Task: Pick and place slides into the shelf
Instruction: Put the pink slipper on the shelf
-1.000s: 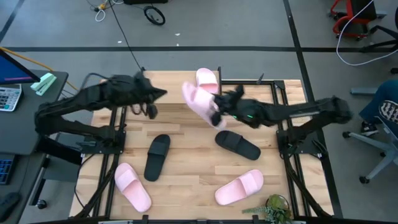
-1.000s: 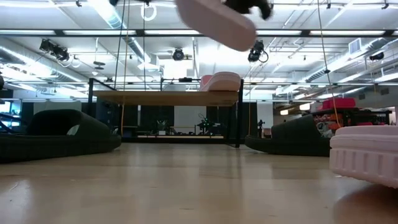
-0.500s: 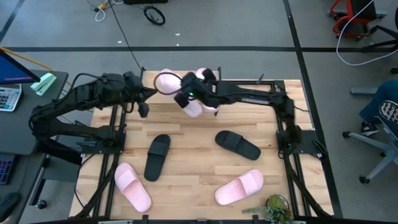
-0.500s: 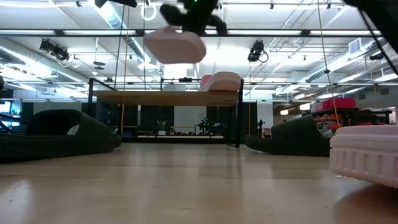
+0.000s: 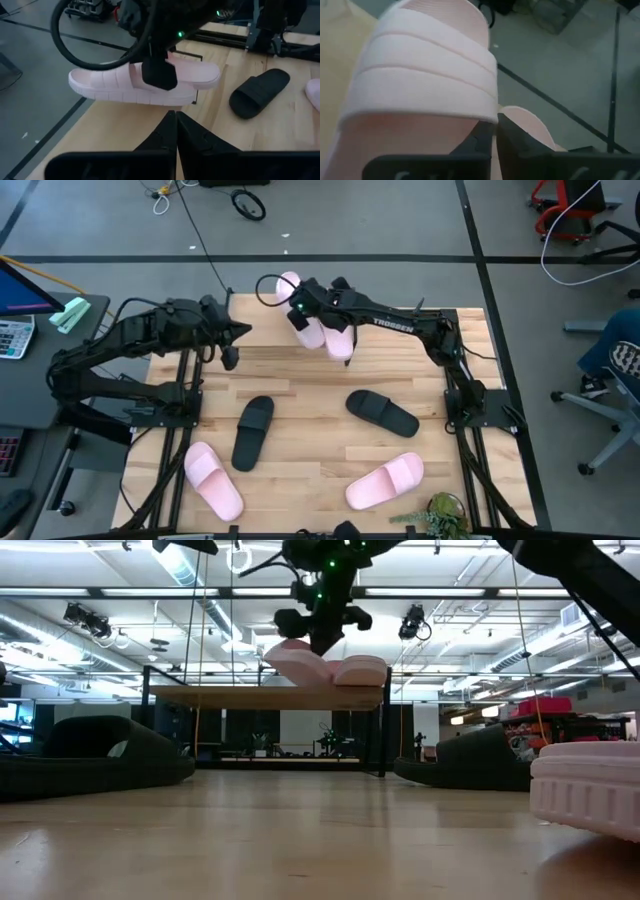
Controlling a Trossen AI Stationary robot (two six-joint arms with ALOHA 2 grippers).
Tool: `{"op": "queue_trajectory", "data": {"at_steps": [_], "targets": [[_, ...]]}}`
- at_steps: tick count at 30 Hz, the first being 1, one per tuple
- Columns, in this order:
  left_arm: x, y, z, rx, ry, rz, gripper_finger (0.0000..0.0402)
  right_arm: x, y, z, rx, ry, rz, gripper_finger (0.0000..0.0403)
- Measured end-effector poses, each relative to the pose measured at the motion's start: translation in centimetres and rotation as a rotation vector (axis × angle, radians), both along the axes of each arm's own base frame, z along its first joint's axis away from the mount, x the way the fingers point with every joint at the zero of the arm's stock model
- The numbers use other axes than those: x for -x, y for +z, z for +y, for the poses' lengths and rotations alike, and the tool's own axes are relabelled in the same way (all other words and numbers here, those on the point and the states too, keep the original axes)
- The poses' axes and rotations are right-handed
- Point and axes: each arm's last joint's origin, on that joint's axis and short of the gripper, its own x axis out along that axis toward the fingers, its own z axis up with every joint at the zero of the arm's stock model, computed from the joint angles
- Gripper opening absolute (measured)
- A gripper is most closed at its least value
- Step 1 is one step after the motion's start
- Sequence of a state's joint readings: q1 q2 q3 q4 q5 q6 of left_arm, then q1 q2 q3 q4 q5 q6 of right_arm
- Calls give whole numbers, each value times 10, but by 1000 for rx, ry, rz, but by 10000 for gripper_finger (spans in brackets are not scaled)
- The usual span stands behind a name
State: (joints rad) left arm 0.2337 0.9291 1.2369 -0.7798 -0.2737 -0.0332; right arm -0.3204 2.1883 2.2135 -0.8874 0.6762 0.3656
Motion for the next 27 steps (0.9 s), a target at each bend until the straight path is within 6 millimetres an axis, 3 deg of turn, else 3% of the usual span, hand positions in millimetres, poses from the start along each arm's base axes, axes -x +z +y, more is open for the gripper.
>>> {"op": "queue_trajectory", "data": {"at_steps": [9,20,24,27], "targets": [[1,-2,0,8,2,18,20,3,-2,-5,-61,119,68,37],[1,-3,0,13,3,30,11,2,-2,-3,-34,193,133,102],[0,-4,0,18,6,33,20,1,0,2,-42,191,114,113],[-4,-6,2,36,28,42,12,-1,6,16,-29,234,115,112]]}}
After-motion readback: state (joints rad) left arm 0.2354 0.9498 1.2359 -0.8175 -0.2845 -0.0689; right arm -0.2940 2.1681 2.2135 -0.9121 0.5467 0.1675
